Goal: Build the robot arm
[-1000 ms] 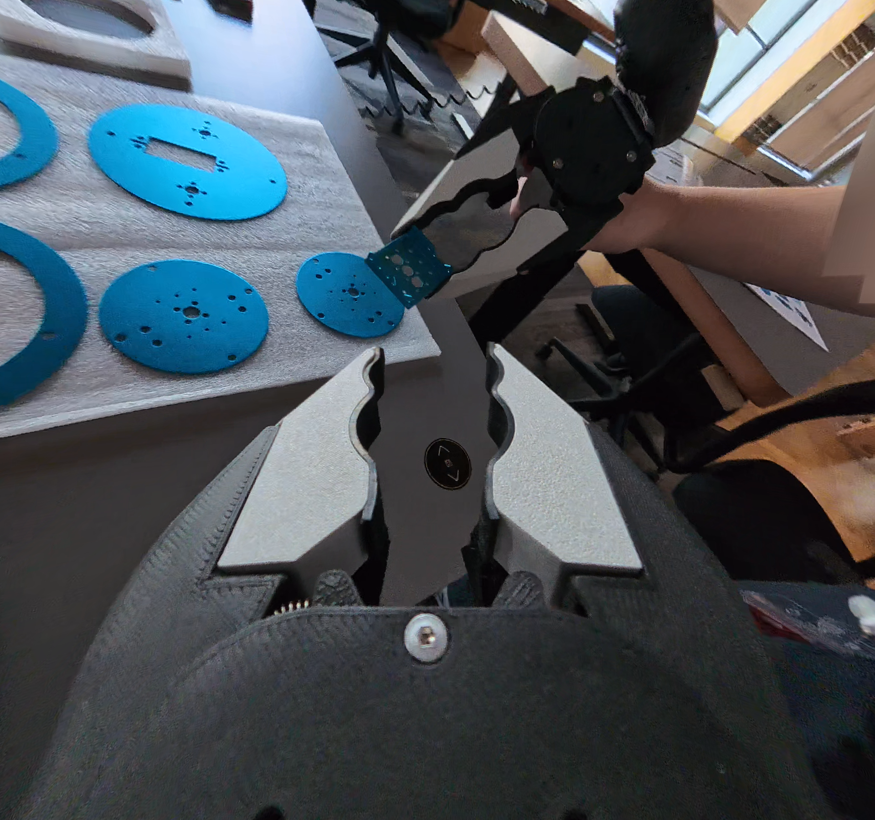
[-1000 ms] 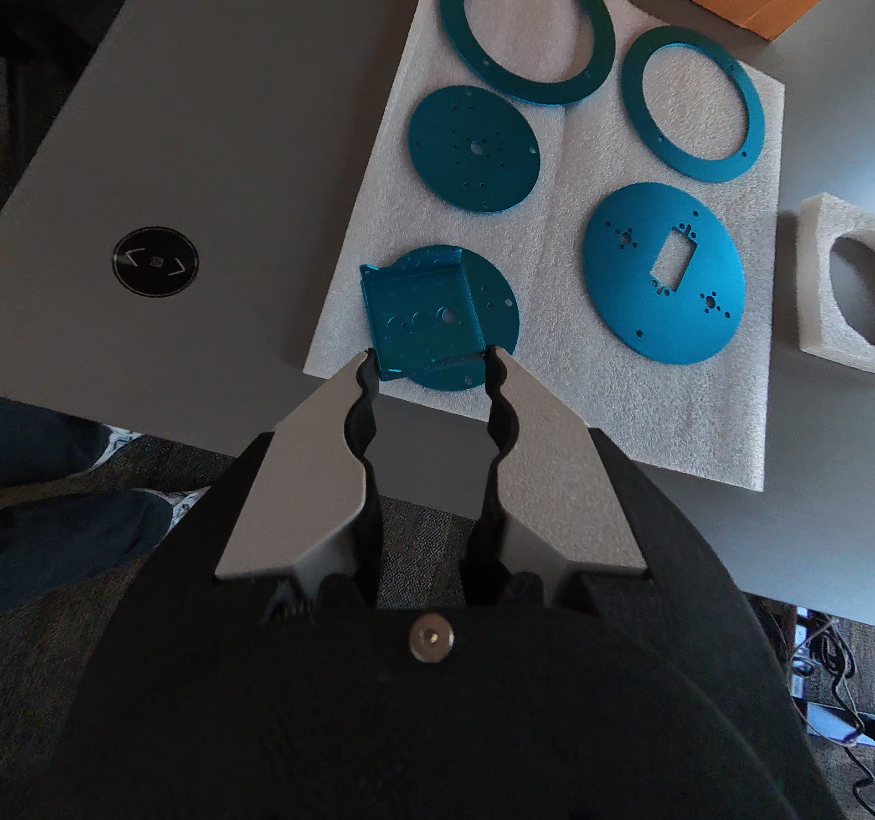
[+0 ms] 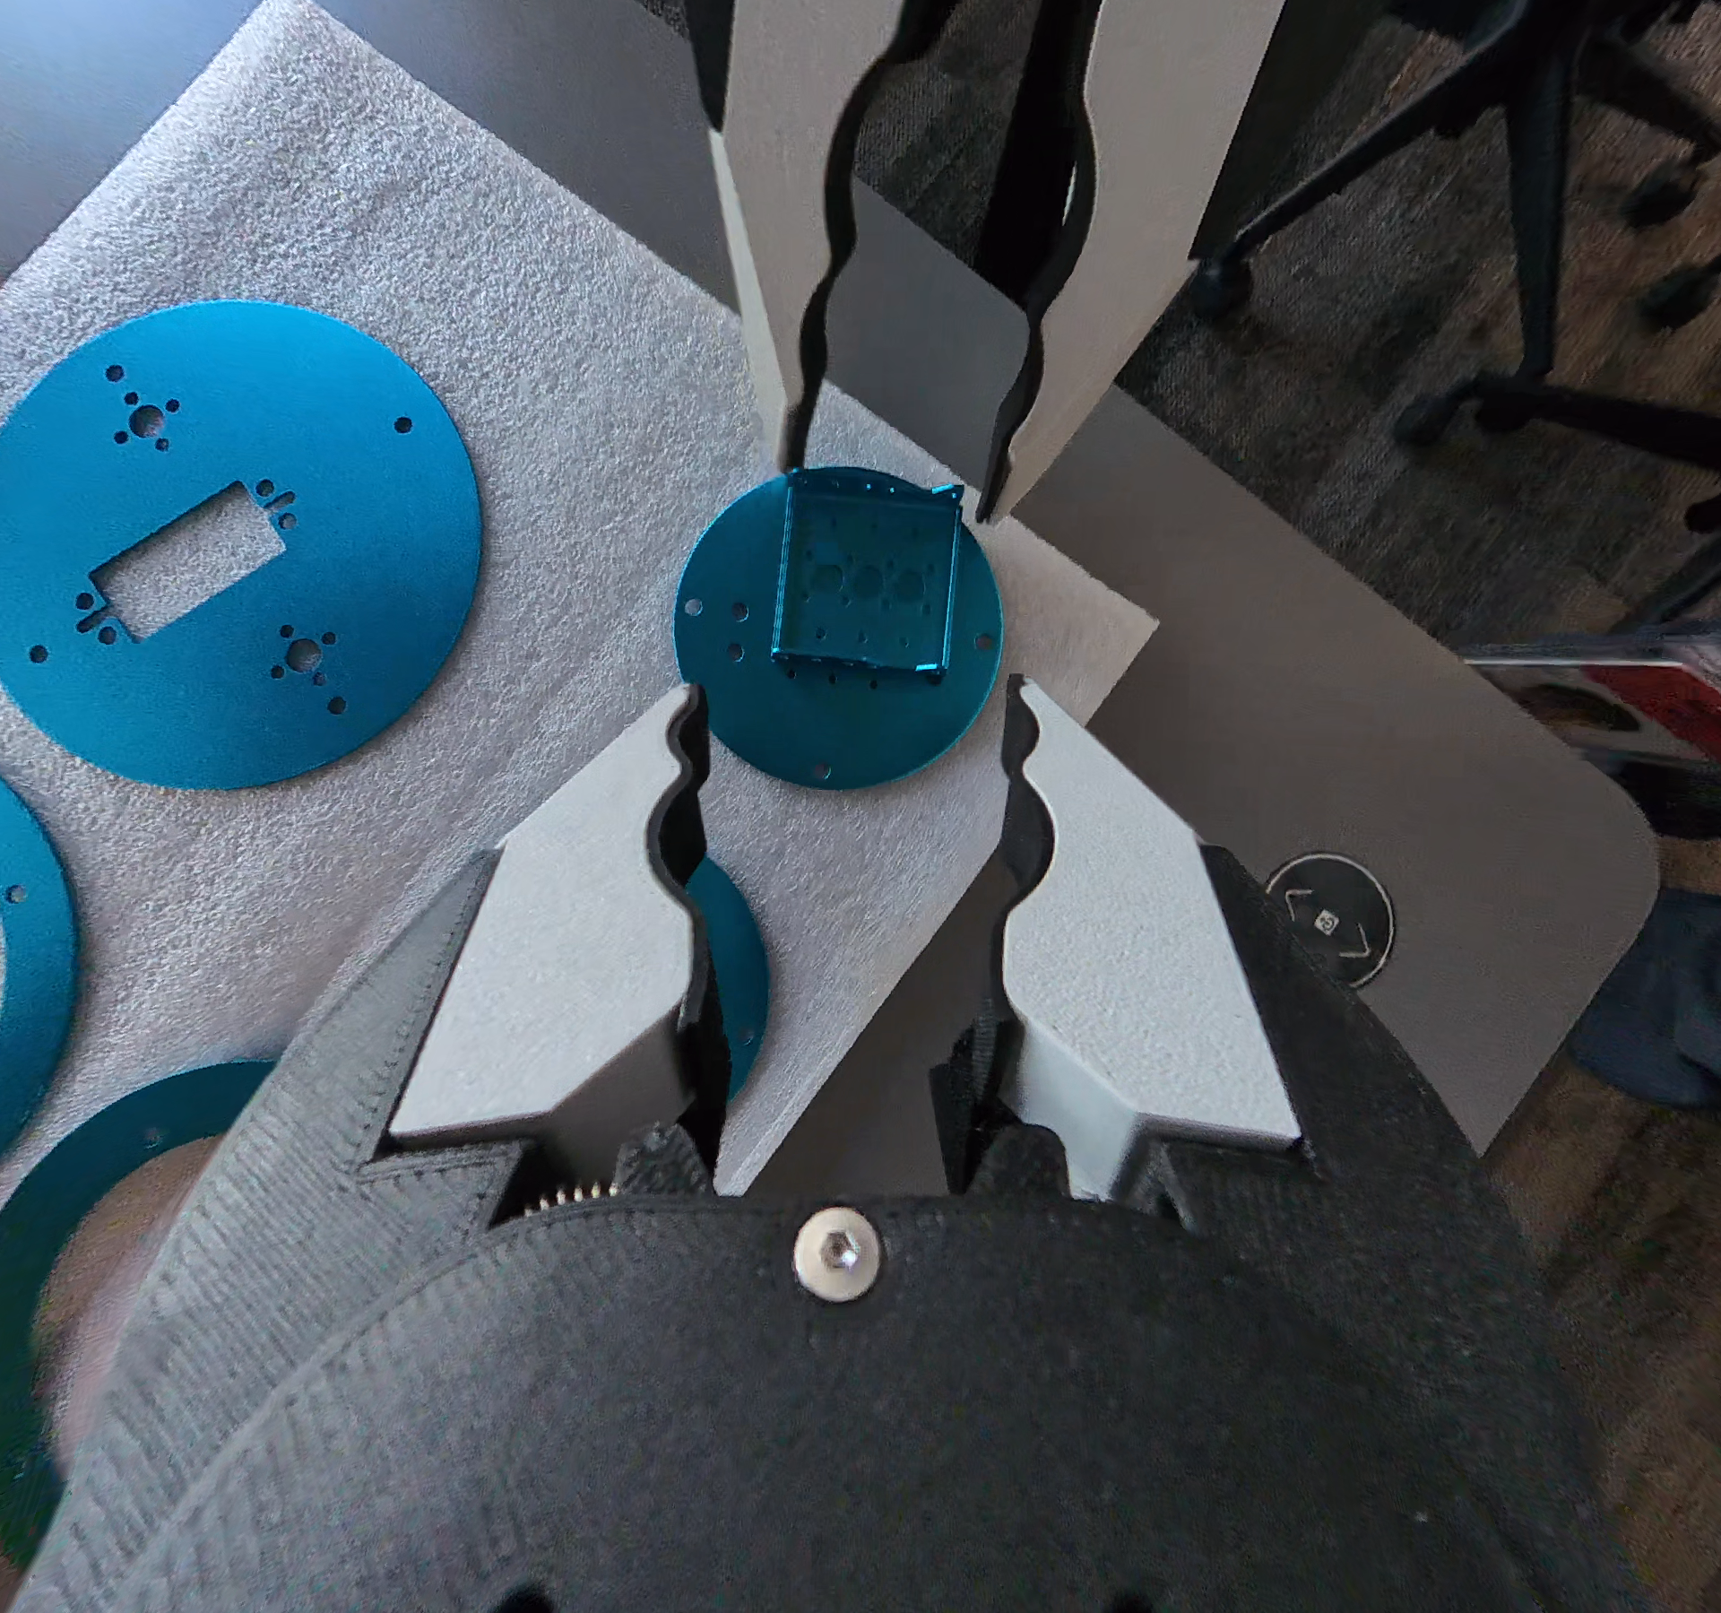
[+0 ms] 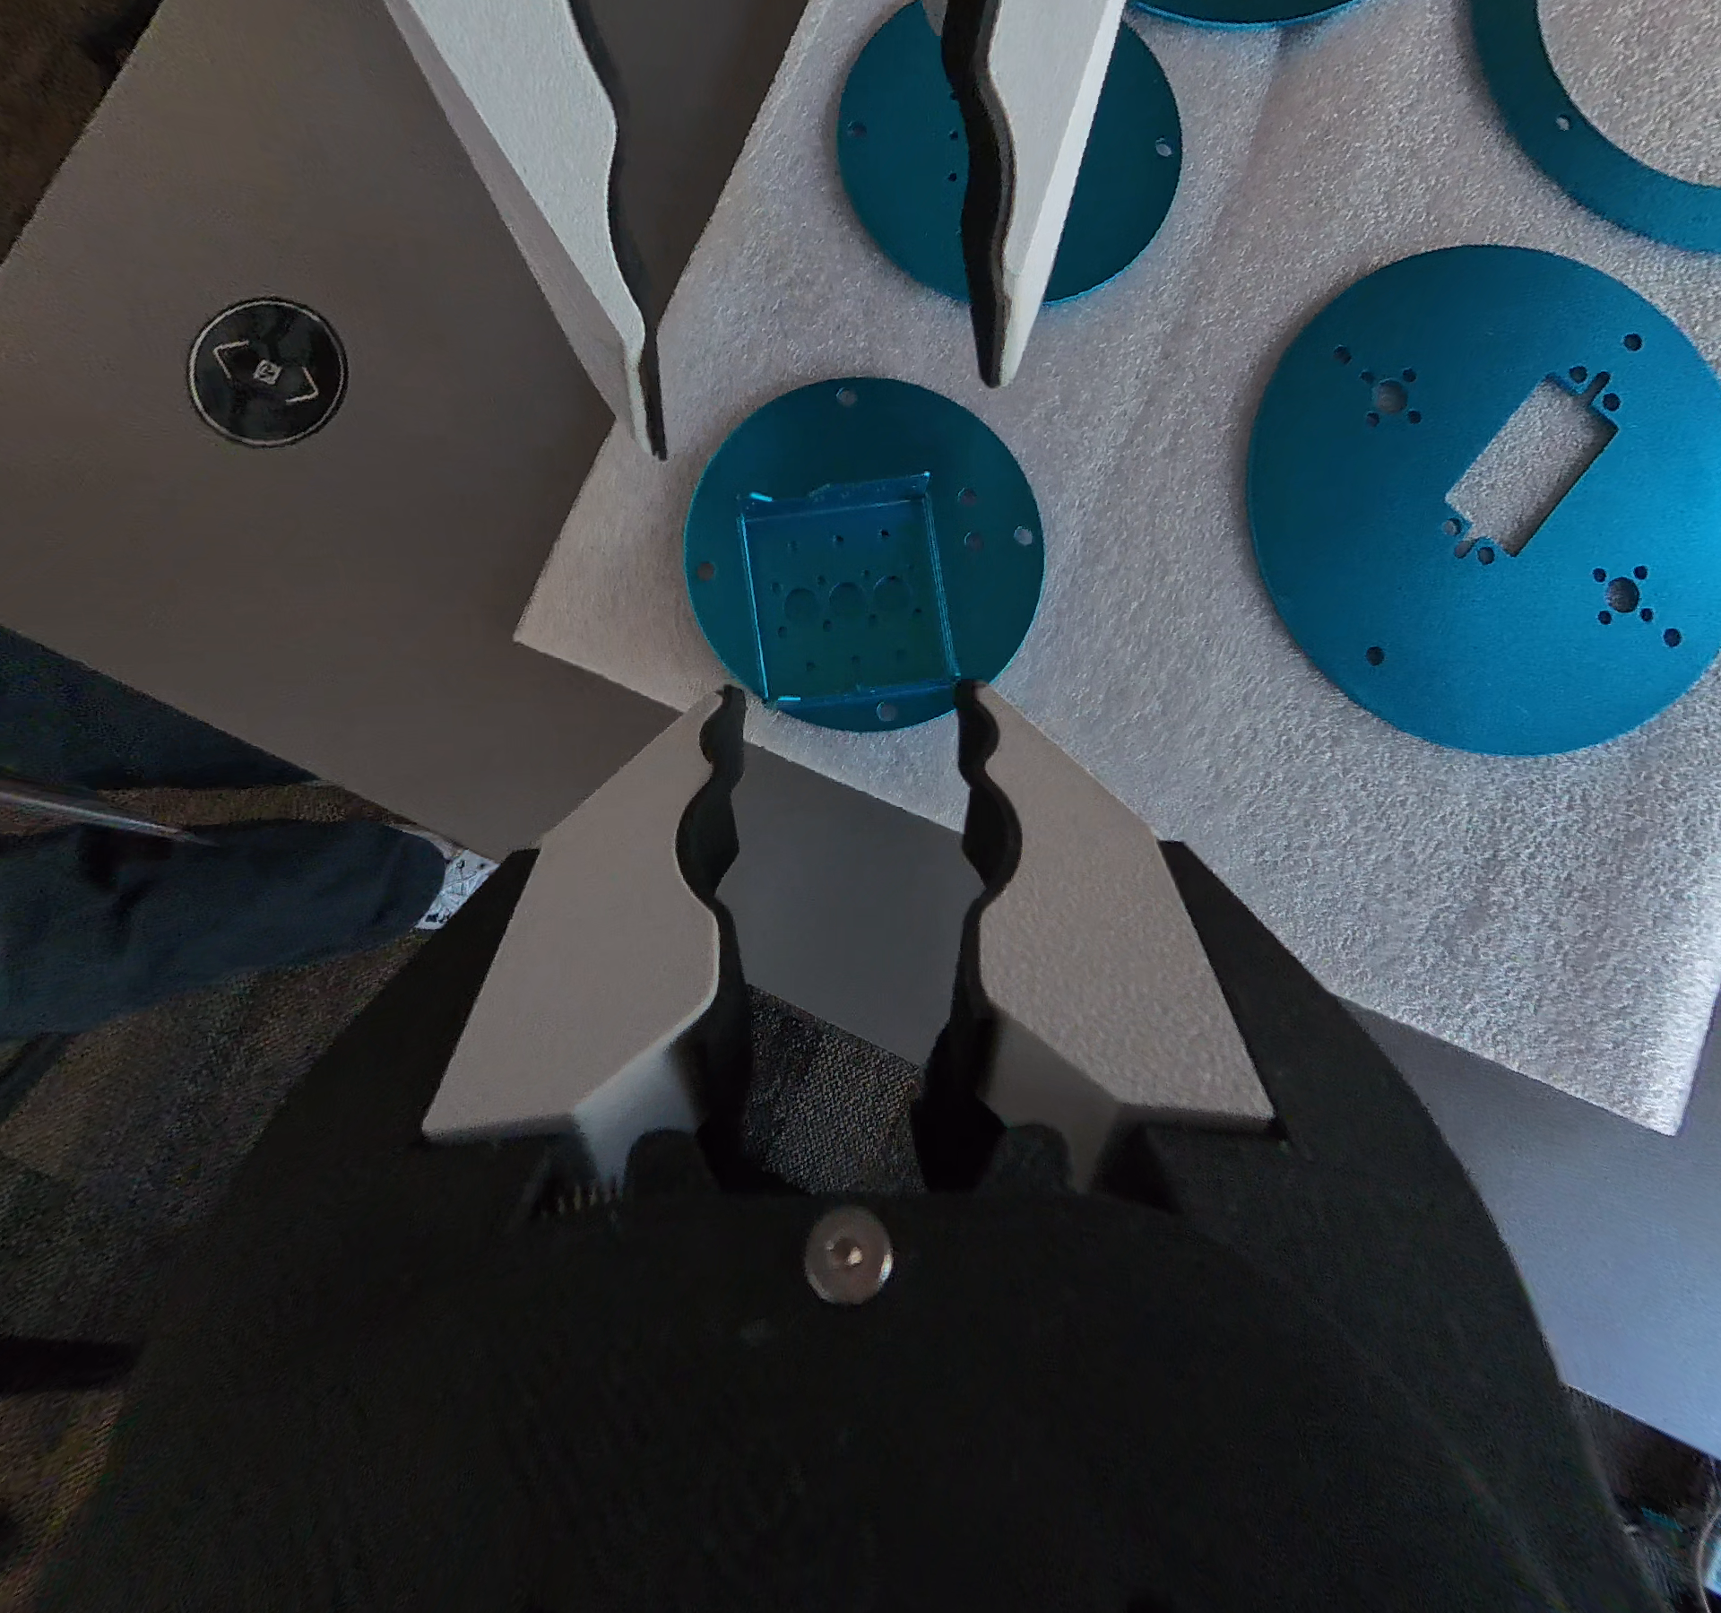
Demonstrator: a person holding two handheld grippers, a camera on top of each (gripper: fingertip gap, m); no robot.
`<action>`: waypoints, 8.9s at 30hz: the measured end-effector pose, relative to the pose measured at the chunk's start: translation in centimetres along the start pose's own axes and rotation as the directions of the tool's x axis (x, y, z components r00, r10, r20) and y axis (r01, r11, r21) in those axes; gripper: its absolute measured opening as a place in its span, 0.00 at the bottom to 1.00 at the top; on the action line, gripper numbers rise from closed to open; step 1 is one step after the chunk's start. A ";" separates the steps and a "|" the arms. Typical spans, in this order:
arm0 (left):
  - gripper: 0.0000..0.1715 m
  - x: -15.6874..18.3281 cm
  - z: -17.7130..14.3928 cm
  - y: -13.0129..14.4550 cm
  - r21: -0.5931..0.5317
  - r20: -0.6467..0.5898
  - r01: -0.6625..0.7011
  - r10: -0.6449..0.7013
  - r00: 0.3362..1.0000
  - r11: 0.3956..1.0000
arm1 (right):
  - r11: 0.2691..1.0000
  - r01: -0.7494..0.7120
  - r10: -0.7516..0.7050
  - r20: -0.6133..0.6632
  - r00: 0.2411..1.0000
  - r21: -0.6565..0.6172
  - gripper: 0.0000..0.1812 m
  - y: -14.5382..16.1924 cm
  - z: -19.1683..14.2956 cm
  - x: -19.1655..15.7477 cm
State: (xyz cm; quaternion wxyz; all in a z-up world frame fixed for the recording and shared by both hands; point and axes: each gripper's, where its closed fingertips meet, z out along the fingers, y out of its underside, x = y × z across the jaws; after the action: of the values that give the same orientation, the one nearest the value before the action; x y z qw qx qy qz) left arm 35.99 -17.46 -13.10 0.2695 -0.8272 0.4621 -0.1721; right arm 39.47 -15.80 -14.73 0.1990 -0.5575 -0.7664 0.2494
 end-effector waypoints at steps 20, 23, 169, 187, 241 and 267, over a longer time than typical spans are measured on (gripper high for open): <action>0.22 0.1 1.7 -0.2 0.051 -0.064 0.003 0.000 0.998 0.999 | 0.989 0.033 -0.040 0.052 0.998 0.143 0.19 -0.7 -0.3 0.2; 0.18 -0.2 1.4 0.1 0.048 -0.083 0.002 0.002 0.997 0.999 | 0.989 0.042 -0.049 0.048 0.998 0.142 0.23 -0.9 0.0 0.3; 0.30 2.7 0.8 0.8 0.119 -0.011 -0.002 0.003 1.000 0.993 | 0.983 0.049 -0.067 0.095 0.993 0.178 0.23 -0.7 0.5 -3.2; 0.24 2.7 1.2 0.9 0.095 -0.034 -0.019 0.022 0.999 0.995 | 0.981 -0.001 -0.014 0.074 0.997 0.192 0.22 -0.8 0.3 -2.8; 0.24 -0.7 1.5 0.6 0.130 -0.022 0.093 -0.091 0.996 0.987 | 0.985 0.001 -0.020 0.106 0.994 0.171 0.22 -0.9 0.6 0.5; 0.26 -0.6 1.5 0.5 0.156 -0.018 0.100 -0.098 0.995 0.983 | 0.982 0.002 -0.020 0.093 0.995 0.189 0.24 -1.0 0.6 0.4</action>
State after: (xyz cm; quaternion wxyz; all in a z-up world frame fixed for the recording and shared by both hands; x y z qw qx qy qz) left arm 36.10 -16.73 -14.61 0.3226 -0.8245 0.4067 -0.2253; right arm 38.22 -15.77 -14.57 0.2158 -0.5193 -0.7509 0.3461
